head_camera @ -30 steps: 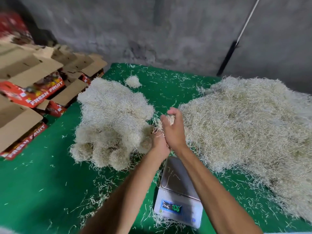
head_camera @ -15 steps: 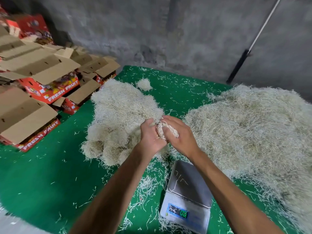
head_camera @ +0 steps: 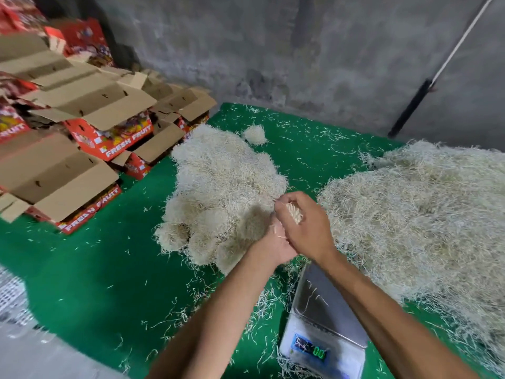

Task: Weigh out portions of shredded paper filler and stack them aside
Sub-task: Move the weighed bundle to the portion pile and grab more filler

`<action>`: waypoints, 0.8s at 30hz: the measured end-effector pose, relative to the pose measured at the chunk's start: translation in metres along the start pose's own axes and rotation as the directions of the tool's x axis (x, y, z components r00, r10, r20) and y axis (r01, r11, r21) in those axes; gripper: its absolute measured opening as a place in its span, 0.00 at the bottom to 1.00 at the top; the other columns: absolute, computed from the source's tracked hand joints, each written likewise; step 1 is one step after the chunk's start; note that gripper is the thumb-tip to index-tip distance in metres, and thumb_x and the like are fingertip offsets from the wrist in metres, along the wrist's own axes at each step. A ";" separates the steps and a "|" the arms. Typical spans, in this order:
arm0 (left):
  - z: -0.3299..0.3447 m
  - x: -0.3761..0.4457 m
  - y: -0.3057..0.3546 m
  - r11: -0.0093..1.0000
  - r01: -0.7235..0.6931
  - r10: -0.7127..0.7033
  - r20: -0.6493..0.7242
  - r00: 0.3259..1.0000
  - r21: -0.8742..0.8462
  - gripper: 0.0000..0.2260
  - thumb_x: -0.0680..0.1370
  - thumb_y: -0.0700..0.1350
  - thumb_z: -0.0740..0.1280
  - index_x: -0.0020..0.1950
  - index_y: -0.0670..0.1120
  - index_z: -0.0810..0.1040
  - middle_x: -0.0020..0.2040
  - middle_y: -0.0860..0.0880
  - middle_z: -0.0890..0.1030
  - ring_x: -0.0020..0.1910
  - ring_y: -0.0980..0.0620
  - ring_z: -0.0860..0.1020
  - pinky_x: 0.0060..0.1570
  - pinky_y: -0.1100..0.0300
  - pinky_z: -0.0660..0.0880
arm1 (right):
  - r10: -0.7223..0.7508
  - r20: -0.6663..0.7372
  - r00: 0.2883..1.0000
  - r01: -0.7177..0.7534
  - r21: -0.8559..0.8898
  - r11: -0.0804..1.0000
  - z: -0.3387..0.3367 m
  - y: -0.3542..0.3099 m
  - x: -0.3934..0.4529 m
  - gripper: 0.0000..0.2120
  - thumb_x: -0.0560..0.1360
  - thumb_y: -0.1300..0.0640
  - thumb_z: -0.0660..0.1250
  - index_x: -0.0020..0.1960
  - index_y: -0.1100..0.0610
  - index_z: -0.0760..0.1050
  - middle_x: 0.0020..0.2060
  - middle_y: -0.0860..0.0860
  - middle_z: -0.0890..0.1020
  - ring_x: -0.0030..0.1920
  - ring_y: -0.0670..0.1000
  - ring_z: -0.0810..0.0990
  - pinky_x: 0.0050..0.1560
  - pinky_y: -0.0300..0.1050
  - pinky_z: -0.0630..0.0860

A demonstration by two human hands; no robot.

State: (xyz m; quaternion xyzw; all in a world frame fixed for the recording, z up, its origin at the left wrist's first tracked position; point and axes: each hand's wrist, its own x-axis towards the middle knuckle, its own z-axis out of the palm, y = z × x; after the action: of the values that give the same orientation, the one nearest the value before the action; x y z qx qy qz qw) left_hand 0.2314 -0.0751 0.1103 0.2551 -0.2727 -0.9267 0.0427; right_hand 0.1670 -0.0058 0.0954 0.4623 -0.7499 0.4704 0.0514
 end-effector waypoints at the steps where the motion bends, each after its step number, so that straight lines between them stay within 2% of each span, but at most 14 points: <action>1: 0.001 0.000 -0.001 0.999 0.027 -0.027 0.009 1.000 0.028 0.27 0.79 0.64 0.60 0.57 0.41 0.81 0.51 0.43 0.84 0.55 0.46 0.82 0.63 0.47 0.77 | 0.066 -0.017 0.998 -0.066 0.024 0.998 -0.004 0.004 0.004 0.11 0.84 0.50 0.65 0.61 0.52 0.81 0.57 0.46 0.83 0.58 0.40 0.80 0.62 0.45 0.77; 2: -0.003 0.002 0.003 0.996 0.053 -0.051 -0.029 0.998 0.076 0.28 0.81 0.64 0.57 0.59 0.40 0.79 0.50 0.42 0.84 0.56 0.44 0.83 0.61 0.46 0.78 | 0.090 0.006 0.996 -0.090 0.038 0.995 -0.005 0.006 0.002 0.13 0.84 0.51 0.65 0.64 0.55 0.81 0.59 0.48 0.83 0.59 0.44 0.80 0.63 0.49 0.77; 4: -0.015 0.008 0.023 0.997 0.059 -0.051 -0.146 0.988 0.055 0.26 0.83 0.62 0.55 0.60 0.41 0.77 0.49 0.40 0.85 0.56 0.39 0.84 0.60 0.41 0.78 | 0.012 0.043 0.999 -0.013 0.035 0.999 0.005 0.007 -0.009 0.17 0.84 0.50 0.63 0.66 0.58 0.80 0.63 0.51 0.81 0.64 0.49 0.78 0.67 0.51 0.75; 6: -0.032 0.021 0.041 0.990 0.014 -0.042 -0.193 0.980 -0.144 0.31 0.80 0.68 0.56 0.66 0.43 0.75 0.55 0.36 0.84 0.56 0.35 0.83 0.63 0.40 0.74 | -0.112 0.046 0.993 0.114 -0.046 0.992 0.024 0.005 -0.017 0.17 0.83 0.50 0.64 0.66 0.58 0.80 0.64 0.53 0.78 0.66 0.52 0.75 0.70 0.46 0.70; 7: -0.039 0.023 0.045 0.973 -0.010 -0.036 -0.199 0.979 -0.229 0.33 0.79 0.69 0.55 0.70 0.44 0.72 0.60 0.36 0.82 0.60 0.34 0.81 0.67 0.39 0.72 | -0.148 0.054 0.987 0.153 -0.097 0.983 0.033 0.006 -0.014 0.17 0.83 0.50 0.64 0.65 0.59 0.80 0.61 0.54 0.79 0.63 0.52 0.76 0.67 0.43 0.69; 9: -0.050 0.021 0.043 0.957 0.068 -0.108 -0.128 0.986 -0.282 0.38 0.78 0.72 0.54 0.73 0.42 0.70 0.64 0.35 0.80 0.64 0.35 0.78 0.70 0.38 0.68 | -0.077 0.127 0.989 0.102 -0.198 0.975 0.045 0.011 0.003 0.19 0.84 0.49 0.59 0.57 0.62 0.81 0.49 0.55 0.81 0.48 0.51 0.79 0.52 0.44 0.75; 11: -0.066 0.018 0.038 0.946 0.142 -0.159 -0.036 0.987 -0.291 0.41 0.78 0.72 0.52 0.73 0.39 0.70 0.66 0.34 0.78 0.67 0.37 0.76 0.71 0.38 0.67 | 0.069 0.278 0.958 0.021 -0.306 0.952 0.055 0.016 0.028 0.26 0.84 0.43 0.52 0.47 0.61 0.79 0.35 0.51 0.77 0.32 0.48 0.76 0.34 0.42 0.72; 13: -0.085 0.020 0.042 0.923 0.087 -0.112 -0.044 0.993 -0.375 0.39 0.80 0.71 0.48 0.75 0.42 0.69 0.69 0.36 0.76 0.71 0.37 0.73 0.73 0.34 0.62 | 0.162 0.351 0.922 -0.011 -0.396 0.918 0.068 0.020 0.053 0.26 0.84 0.41 0.48 0.46 0.58 0.76 0.30 0.49 0.74 0.27 0.45 0.74 0.27 0.40 0.67; 14: -0.093 0.021 0.045 0.909 0.038 -0.080 -0.084 0.993 -0.415 0.37 0.81 0.70 0.46 0.75 0.43 0.69 0.70 0.36 0.75 0.72 0.37 0.71 0.74 0.33 0.60 | 0.179 0.324 0.929 -0.041 -0.392 0.919 0.074 0.021 0.068 0.25 0.85 0.42 0.49 0.47 0.58 0.75 0.32 0.50 0.75 0.28 0.45 0.74 0.29 0.42 0.69; 16: -0.110 0.023 0.050 0.891 -0.036 -0.049 -0.173 0.984 -0.452 0.36 0.82 0.69 0.45 0.74 0.42 0.68 0.71 0.37 0.74 0.73 0.37 0.68 0.73 0.32 0.60 | 0.145 0.255 0.956 -0.062 -0.307 0.950 0.087 0.016 0.104 0.25 0.86 0.39 0.50 0.52 0.58 0.74 0.44 0.52 0.77 0.40 0.48 0.76 0.42 0.47 0.74; 17: -0.118 0.023 0.051 0.885 -0.054 -0.043 -0.196 0.980 -0.463 0.36 0.82 0.68 0.45 0.74 0.41 0.68 0.70 0.38 0.74 0.73 0.38 0.69 0.72 0.32 0.61 | 0.139 0.251 0.958 -0.075 -0.249 0.966 0.092 0.012 0.122 0.27 0.85 0.37 0.49 0.59 0.58 0.75 0.53 0.54 0.77 0.49 0.50 0.76 0.53 0.50 0.76; 19: -0.132 0.022 0.049 0.875 -0.065 -0.044 -0.213 0.976 -0.480 0.35 0.82 0.68 0.46 0.73 0.41 0.68 0.69 0.38 0.76 0.71 0.38 0.70 0.72 0.32 0.63 | 0.149 0.252 0.956 -0.110 -0.160 0.981 0.102 0.007 0.149 0.29 0.85 0.35 0.49 0.74 0.53 0.69 0.70 0.55 0.71 0.67 0.50 0.71 0.71 0.54 0.69; 21: -0.143 0.025 0.045 0.880 -0.047 -0.058 -0.205 0.977 -0.473 0.34 0.82 0.67 0.47 0.72 0.41 0.69 0.68 0.39 0.77 0.69 0.39 0.72 0.70 0.33 0.65 | 0.177 0.233 0.956 -0.127 -0.217 0.968 0.110 0.009 0.152 0.28 0.85 0.37 0.52 0.80 0.49 0.62 0.79 0.53 0.63 0.75 0.52 0.65 0.75 0.56 0.64; 24: -0.146 0.034 0.039 0.931 -0.023 -0.059 -0.210 0.976 -0.365 0.29 0.83 0.63 0.52 0.71 0.43 0.73 0.66 0.41 0.79 0.66 0.42 0.76 0.67 0.36 0.70 | 0.283 0.273 0.919 -0.217 -0.249 0.944 0.115 0.023 0.121 0.29 0.85 0.40 0.55 0.82 0.52 0.60 0.80 0.55 0.63 0.78 0.55 0.64 0.77 0.56 0.62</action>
State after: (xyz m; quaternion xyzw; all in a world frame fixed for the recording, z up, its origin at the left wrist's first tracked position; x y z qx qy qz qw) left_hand 0.2718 -0.1867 0.0103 0.3447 -0.0870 -0.9281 0.1103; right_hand 0.1223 -0.1678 0.0789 0.4209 -0.8480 0.3128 -0.0766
